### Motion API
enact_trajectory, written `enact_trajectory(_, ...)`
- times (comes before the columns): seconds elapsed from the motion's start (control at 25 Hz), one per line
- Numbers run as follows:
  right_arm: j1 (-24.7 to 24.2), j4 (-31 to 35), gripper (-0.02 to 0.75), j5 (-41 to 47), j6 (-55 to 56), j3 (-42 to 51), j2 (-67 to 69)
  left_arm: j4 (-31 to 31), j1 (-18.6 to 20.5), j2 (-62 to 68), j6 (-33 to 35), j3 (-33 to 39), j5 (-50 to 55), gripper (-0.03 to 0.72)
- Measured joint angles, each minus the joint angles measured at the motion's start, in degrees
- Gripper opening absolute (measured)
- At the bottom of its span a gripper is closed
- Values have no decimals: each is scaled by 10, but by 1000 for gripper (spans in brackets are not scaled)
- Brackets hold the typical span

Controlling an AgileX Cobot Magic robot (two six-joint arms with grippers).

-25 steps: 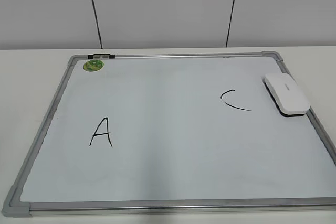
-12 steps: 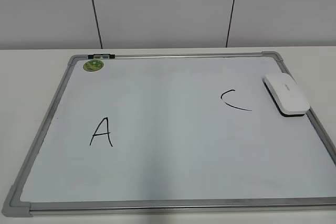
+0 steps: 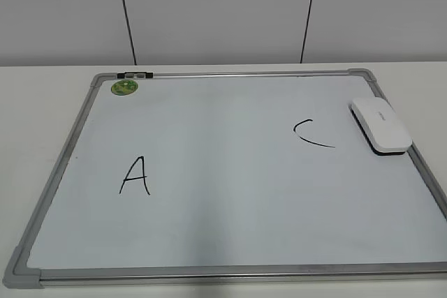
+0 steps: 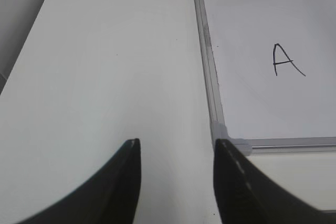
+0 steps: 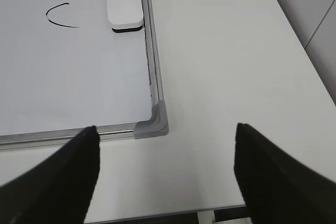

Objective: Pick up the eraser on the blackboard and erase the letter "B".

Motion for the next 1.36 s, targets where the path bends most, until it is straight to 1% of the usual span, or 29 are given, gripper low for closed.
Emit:
enact_trajectory(0.36,0,0,591,0,0,0,-1,0,0,0,0,0,0,314)
enact_trajectory(1.36,0,-1,591,0,0,0,-1,0,0,0,0,0,0,313)
